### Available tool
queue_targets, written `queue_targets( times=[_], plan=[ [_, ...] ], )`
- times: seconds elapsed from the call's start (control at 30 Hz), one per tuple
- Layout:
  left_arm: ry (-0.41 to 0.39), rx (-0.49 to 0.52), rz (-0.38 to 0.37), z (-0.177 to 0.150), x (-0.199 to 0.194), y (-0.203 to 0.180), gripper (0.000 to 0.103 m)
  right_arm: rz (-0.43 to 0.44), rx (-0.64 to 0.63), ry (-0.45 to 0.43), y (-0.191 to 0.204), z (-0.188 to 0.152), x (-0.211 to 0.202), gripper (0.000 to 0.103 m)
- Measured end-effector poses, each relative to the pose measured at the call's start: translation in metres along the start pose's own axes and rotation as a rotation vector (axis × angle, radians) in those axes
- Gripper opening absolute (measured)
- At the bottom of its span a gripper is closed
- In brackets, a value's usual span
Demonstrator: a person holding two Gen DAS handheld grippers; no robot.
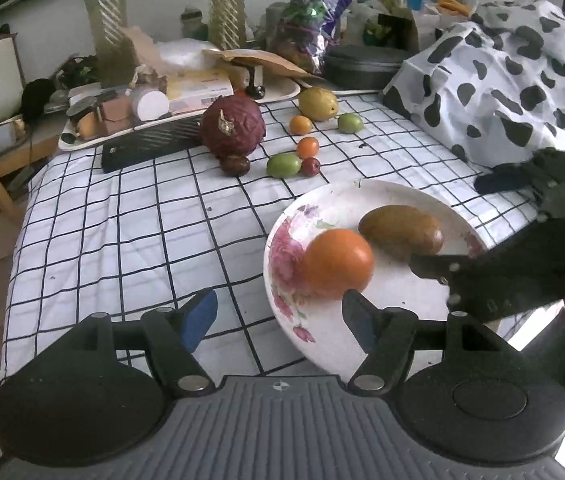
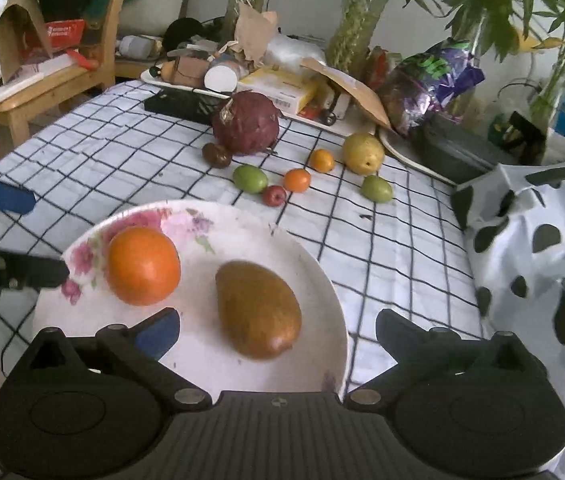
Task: Organize fruits
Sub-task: 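Lower the orange and brown mango onto the floral plate and open both grippers, then withdraw both grippers from the plate toward the remaining fruits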
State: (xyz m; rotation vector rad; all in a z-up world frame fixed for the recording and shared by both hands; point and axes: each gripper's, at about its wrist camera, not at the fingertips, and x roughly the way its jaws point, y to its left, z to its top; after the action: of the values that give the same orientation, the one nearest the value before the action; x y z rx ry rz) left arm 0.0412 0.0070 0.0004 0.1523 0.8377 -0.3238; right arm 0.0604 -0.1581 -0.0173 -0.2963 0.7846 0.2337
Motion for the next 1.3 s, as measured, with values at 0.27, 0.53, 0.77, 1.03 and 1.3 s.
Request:
queue_targets(
  times=[0.27, 0.53, 0.77, 1.03, 1.3],
  plan=[
    [-0.004, 0.018, -0.006, -0.002, -0.005, -0.01, 0.068, -0.054, 0.071, 0.018, -0.003, -0.016, -0.019, 0.103],
    [0.005, 0.034, -0.005, 0.001, -0.004, -0.014, 0.068, -0.086, 0.159, 0.055, -0.013, -0.025, -0.026, 0.103],
    [0.003, 0.016, -0.029, 0.005, -0.006, -0.017, 0.068, -0.09, 0.183, 0.073, -0.022, -0.023, -0.022, 0.103],
    [0.021, 0.049, -0.047, 0.001, -0.001, -0.02, 0.068, -0.115, 0.215, 0.083, -0.029, -0.028, -0.02, 0.103],
    [-0.007, 0.052, -0.054, -0.001, -0.005, -0.019, 0.068, -0.119, 0.271, 0.038, -0.035, -0.034, -0.03, 0.103]
  ],
)
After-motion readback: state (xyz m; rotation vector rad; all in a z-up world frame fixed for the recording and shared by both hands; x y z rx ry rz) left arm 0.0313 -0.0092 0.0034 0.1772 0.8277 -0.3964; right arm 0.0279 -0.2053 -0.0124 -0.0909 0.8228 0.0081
